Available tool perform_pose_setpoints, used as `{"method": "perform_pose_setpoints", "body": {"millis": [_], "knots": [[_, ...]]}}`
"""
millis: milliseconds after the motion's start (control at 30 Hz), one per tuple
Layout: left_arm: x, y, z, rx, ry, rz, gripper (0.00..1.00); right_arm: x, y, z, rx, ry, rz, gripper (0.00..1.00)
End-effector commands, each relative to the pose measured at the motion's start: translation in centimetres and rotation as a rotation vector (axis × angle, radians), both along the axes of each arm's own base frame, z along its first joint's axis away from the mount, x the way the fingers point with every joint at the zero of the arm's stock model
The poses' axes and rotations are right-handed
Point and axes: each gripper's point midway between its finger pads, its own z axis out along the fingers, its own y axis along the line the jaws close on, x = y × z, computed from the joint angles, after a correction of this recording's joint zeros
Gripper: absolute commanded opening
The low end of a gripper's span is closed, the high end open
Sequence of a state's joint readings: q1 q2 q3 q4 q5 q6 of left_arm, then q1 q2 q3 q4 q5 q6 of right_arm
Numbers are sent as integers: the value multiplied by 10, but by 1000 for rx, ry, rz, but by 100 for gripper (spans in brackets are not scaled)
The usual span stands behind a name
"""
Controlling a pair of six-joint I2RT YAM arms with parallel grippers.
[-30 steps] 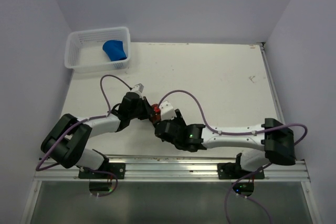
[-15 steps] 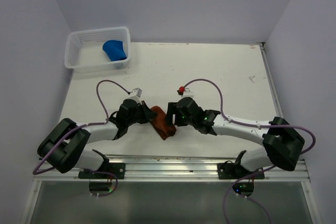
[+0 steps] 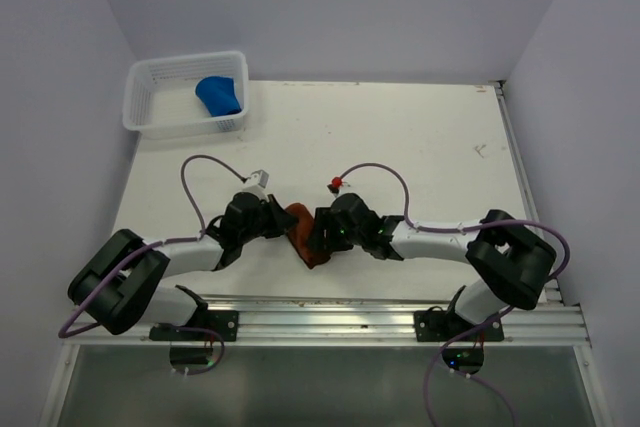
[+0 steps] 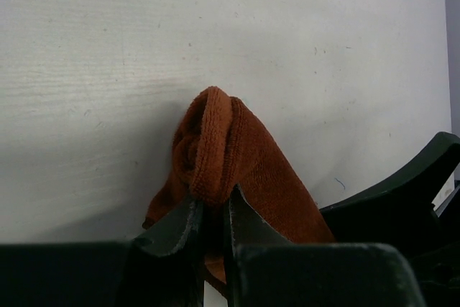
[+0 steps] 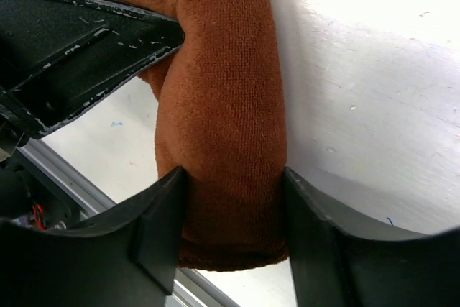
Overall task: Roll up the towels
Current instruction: Roll the towel
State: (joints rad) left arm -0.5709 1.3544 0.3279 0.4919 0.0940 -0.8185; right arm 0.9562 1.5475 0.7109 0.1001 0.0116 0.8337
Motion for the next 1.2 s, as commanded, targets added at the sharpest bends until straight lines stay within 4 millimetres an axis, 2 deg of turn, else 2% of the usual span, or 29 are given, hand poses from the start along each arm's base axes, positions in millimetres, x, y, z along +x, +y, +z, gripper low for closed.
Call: {"method": "perform_pose_setpoints", "body": {"millis": [0,67,167,200,233,300,367,400,433,500,533,567,600,633,667,800,833,1033,1133,1167], "knots": [[3,7,0,28,-38,27,0,-13,4,-10,0,21,51,54],[4,7,0,29,-36,31,0,-17,2,-15,-32,7,67,45],[6,9,-1,40,-34,38,20,-21,-2,-22,-70,3,81,37],[7,10,0,45,-33,45,31,-22,-4,-24,-80,0,83,35],[6,11,-2,55,-26,46,37,-22,-4,-24,-88,-5,85,31],[10,14,0,63,-23,56,54,-21,-7,-24,-107,-24,86,29],[13,19,3,71,-19,66,62,-22,-8,-23,-124,-46,96,27],[15,21,5,77,-19,75,75,-19,-10,-20,-142,-73,84,27],[12,28,1,107,17,87,80,-21,-6,-16,-156,-101,92,28],[21,29,14,105,18,93,92,-23,-5,-12,-190,-150,103,28],[17,34,10,131,63,95,96,-16,-2,-4,-205,-197,80,30],[24,31,22,126,54,98,98,-21,6,0,-210,-229,98,30],[24,30,25,128,68,88,100,-22,1,-2,-259,-238,96,31],[18,32,23,142,102,82,100,-18,7,3,-274,-270,79,31],[21,30,30,126,106,89,100,-15,7,5,-280,-280,56,31],[5,30,37,85,178,77,100,-3,7,10,-348,-324,-2,31],[2,30,41,71,180,75,100,-4,14,16,-342,-338,8,33],[-12,31,60,-4,168,90,100,-2,22,8,-404,-356,11,34],[-19,29,54,-45,183,85,100,1,24,10,-395,-359,-25,34],[-25,29,46,-52,202,83,100,1,27,12,-385,-359,-31,34]]}}
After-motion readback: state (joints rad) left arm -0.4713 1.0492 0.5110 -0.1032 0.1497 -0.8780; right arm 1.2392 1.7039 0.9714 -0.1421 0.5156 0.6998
